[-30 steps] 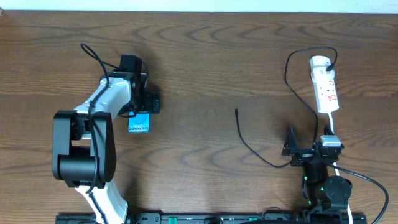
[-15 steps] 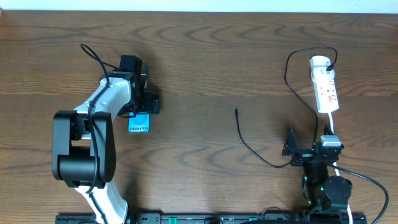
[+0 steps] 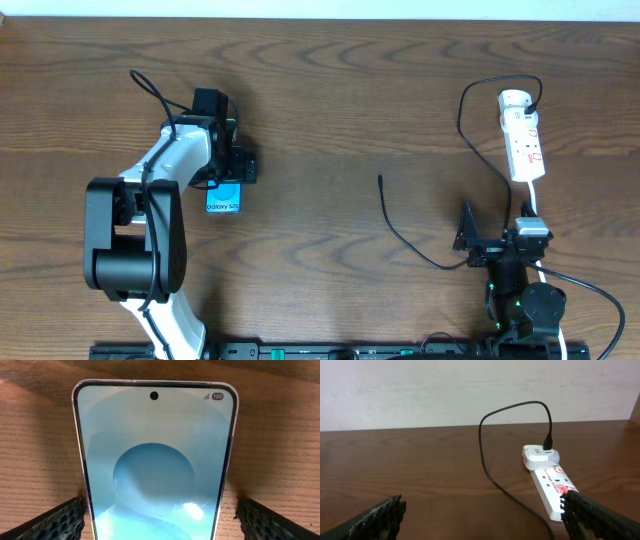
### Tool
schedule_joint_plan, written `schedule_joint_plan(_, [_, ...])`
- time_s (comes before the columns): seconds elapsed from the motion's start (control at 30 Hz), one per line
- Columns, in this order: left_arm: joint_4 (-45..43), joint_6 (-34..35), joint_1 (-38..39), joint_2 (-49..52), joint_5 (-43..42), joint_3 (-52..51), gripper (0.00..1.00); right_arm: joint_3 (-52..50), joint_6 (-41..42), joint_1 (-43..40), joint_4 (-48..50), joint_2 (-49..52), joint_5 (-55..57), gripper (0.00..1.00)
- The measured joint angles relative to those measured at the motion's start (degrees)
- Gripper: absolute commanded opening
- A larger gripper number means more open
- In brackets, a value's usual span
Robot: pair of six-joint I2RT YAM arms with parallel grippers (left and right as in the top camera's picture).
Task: Plug charger to phone and switch on socket
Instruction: 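Close the left gripper on the phone's sides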
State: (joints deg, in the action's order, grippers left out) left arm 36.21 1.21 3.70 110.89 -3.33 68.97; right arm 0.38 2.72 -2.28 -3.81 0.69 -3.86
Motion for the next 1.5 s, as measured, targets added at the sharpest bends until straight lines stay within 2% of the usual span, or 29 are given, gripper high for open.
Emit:
schedule_joint_plan(0.47, [0.0, -0.02, 0.0, 0.0, 0.0, 0.0, 1.0, 0.0, 0.0, 0.0, 0.0, 0.0, 0.0, 0.99])
schedule_joint_plan(0.83, [0.22, -0.24, 0.0, 0.0, -0.15, 0.0, 0.88, 0.0, 0.0, 0.0, 0.0, 0.0, 0.0, 0.99])
schedule_joint_plan(1.07, [0.22, -0.46, 0.0, 0.0, -0.15, 0.0, 0.87, 0.0, 0.0, 0.0, -0.02, 0.0, 0.0, 0.99])
schedule_joint_plan(1.23, [0.24, -0.63, 0.0, 0.0, -0.15, 0.0, 0.8, 0.0, 0.0, 0.0, 0.0, 0.0, 0.0, 0.99])
schedule_joint_plan(1.5, [0.28, -1.05, 0.0, 0.0, -0.15, 0.0, 0.79, 0.0, 0.0, 0.0, 0.0, 0.0, 0.0, 0.99])
